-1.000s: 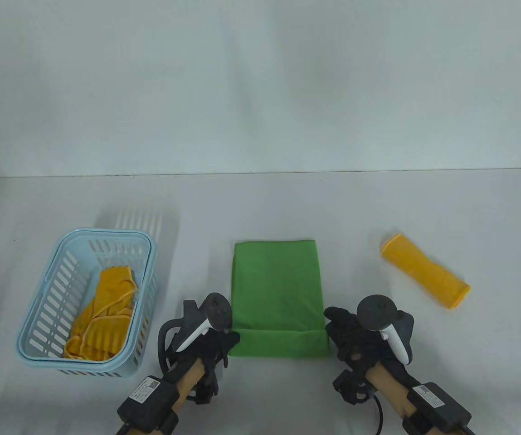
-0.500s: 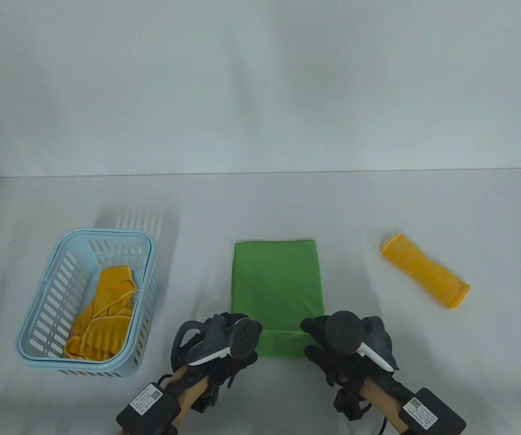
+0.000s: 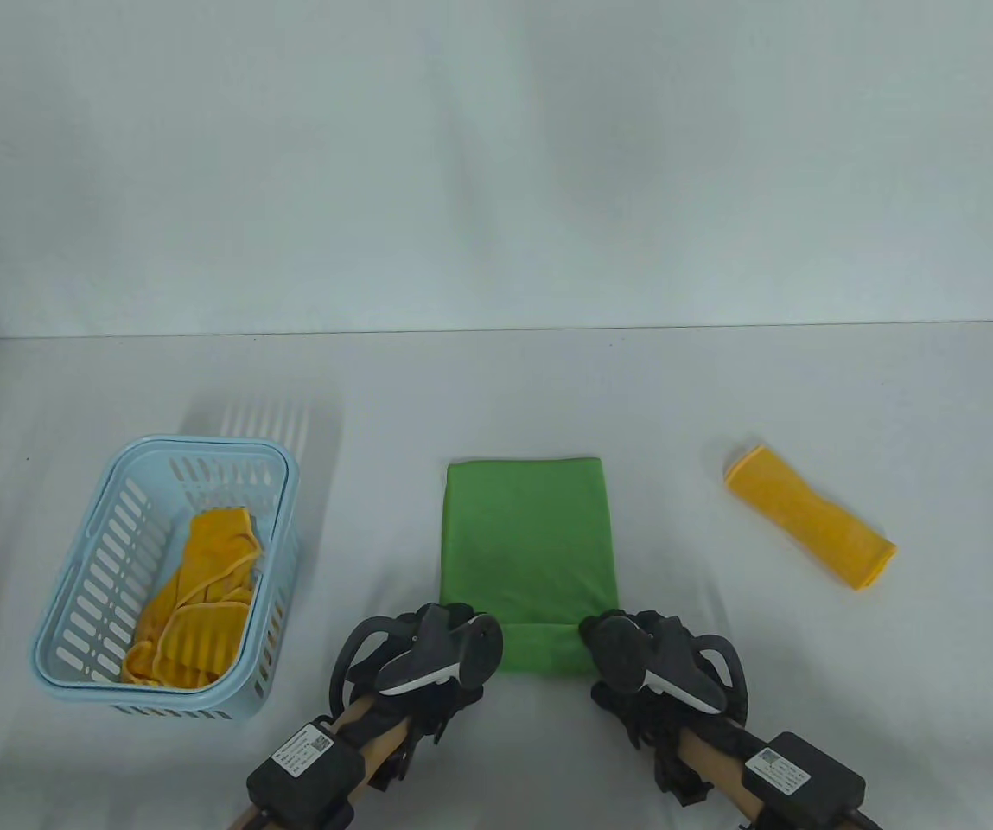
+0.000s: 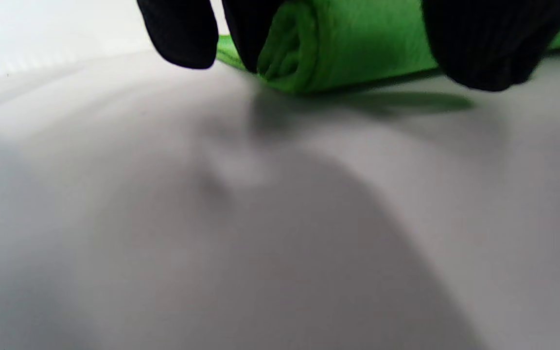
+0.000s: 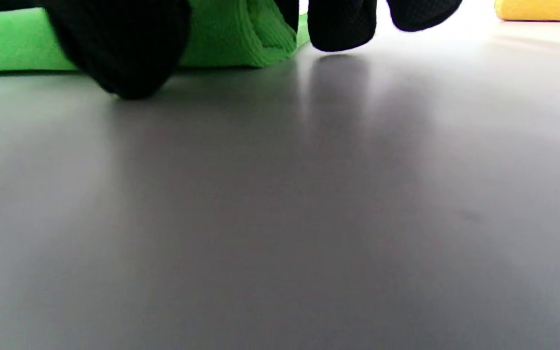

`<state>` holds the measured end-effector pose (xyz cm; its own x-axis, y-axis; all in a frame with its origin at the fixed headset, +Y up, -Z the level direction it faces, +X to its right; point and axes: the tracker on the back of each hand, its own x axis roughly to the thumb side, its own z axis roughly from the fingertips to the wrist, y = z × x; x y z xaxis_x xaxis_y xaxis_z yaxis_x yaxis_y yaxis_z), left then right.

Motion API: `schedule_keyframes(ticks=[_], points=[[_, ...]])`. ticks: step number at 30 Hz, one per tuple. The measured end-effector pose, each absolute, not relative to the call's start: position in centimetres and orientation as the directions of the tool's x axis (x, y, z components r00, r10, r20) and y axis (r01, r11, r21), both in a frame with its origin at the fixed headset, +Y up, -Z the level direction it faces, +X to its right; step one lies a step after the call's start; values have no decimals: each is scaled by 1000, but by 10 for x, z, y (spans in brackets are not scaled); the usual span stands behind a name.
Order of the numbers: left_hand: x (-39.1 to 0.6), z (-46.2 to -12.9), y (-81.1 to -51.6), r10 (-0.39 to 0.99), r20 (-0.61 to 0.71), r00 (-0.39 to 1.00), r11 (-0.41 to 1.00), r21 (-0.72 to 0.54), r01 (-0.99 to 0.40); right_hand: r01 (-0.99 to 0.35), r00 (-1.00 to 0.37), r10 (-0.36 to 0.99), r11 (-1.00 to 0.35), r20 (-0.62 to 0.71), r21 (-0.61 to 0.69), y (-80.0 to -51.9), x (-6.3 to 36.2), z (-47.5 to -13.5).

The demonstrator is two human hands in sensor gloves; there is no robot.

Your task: Roll square towel into towel roll

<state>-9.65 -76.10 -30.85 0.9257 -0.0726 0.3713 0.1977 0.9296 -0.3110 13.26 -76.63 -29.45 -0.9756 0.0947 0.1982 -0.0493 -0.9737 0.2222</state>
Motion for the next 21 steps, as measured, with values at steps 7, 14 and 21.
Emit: schedule_keyframes(ticks=[7, 14, 21], points=[[-103, -313, -762, -39, 336, 941, 926, -342, 160, -110, -973, 145, -975, 178, 195, -763, 138, -298], [-110, -319, -752, 72, 293, 953, 933, -358, 40, -291, -947, 316, -921, 60, 259, -757, 150, -305], [-124, -323, -742, 223, 192, 956, 913, -385, -136, -484, -871, 487, -833, -60, 268, -752, 165, -310]])
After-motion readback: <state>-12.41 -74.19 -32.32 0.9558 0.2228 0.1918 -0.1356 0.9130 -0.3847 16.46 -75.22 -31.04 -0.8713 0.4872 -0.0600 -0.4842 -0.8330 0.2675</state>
